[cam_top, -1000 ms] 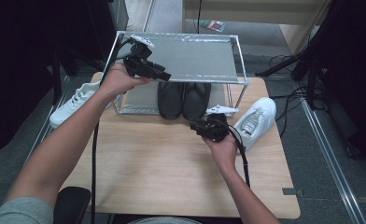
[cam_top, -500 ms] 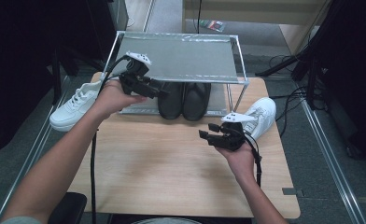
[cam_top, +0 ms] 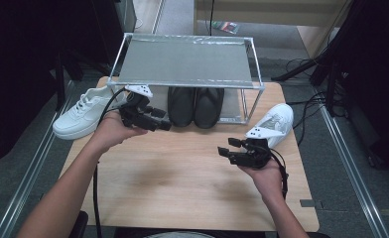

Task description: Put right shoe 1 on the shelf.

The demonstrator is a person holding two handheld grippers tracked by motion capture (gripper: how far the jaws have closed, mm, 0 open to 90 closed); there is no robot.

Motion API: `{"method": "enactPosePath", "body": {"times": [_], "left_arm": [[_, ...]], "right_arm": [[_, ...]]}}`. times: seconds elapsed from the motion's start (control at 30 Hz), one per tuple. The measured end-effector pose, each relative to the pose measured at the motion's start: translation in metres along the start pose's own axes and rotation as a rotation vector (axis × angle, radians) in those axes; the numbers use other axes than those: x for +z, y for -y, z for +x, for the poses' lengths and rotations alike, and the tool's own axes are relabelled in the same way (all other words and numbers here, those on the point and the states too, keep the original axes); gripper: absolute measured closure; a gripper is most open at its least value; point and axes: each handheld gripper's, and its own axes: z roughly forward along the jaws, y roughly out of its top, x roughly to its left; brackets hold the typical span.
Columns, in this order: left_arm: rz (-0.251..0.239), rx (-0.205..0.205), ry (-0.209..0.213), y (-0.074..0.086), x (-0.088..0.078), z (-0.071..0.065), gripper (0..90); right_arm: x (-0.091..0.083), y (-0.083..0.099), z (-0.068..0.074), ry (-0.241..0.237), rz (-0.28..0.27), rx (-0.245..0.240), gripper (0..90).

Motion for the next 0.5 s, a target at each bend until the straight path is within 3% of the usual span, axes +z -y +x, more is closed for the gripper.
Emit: {"method": "enactPosePath", "body": {"times": [0.33, 0.5], "left_arm": [[0.011, -0.046, -0.021, 0.038, 0.009, 0.003, 35.8], [0.039, -0.031, -0.023, 0.053, 0.012, 0.003, 36.5]], "right_arm": [[-0.005, 0.005, -0.001, -0.004, 0.019, -0.033, 43.6], [-0.003, 0.001, 0.000, -0.012, 0.005, -0.039, 43.7]]}}
